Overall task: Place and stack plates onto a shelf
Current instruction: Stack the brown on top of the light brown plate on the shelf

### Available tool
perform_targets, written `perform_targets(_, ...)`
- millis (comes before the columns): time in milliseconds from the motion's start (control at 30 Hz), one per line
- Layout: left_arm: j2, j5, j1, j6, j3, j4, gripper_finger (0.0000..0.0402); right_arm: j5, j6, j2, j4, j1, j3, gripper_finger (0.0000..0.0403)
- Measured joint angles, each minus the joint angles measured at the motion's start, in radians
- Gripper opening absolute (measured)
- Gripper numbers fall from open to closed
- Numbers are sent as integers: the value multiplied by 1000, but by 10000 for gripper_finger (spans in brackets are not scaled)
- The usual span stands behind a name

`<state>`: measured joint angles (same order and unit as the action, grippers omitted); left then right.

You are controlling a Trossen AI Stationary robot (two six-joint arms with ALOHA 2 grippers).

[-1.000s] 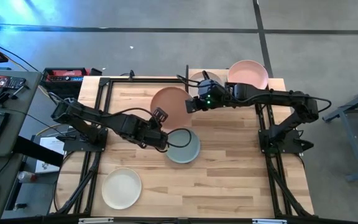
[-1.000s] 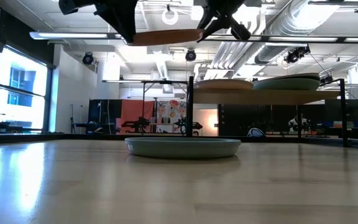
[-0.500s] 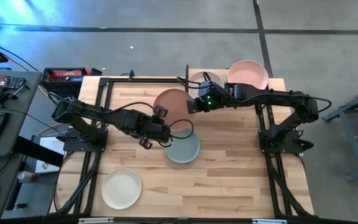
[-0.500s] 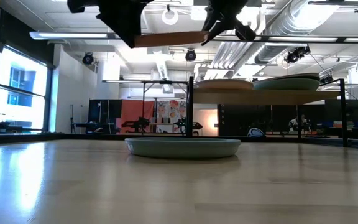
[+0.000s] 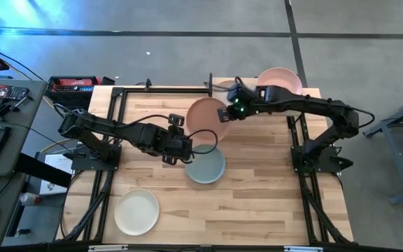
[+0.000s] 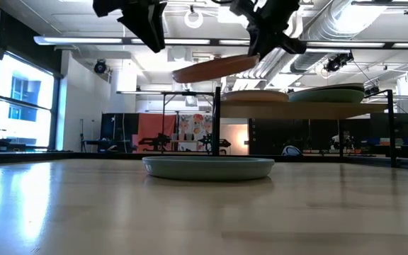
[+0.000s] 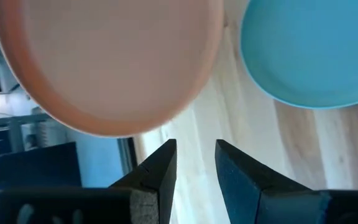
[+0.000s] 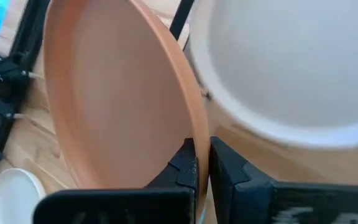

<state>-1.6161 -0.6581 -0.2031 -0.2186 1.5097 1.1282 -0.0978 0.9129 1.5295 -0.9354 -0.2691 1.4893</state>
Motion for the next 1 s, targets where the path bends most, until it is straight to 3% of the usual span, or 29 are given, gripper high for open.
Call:
perform_targets(200, 0, -25, 16, 8, 0, -2, 102, 101, -155, -23, 1, -159, 1, 0)
perform_targets(633, 0, -27, 109, 133, 0, -6, 102, 479, -473, -26, -3, -542, 1, 0)
perform_targets(1000, 0, -23, 225, 140, 0, -78, 102, 519, -612, -25, -26, -694, 2, 0)
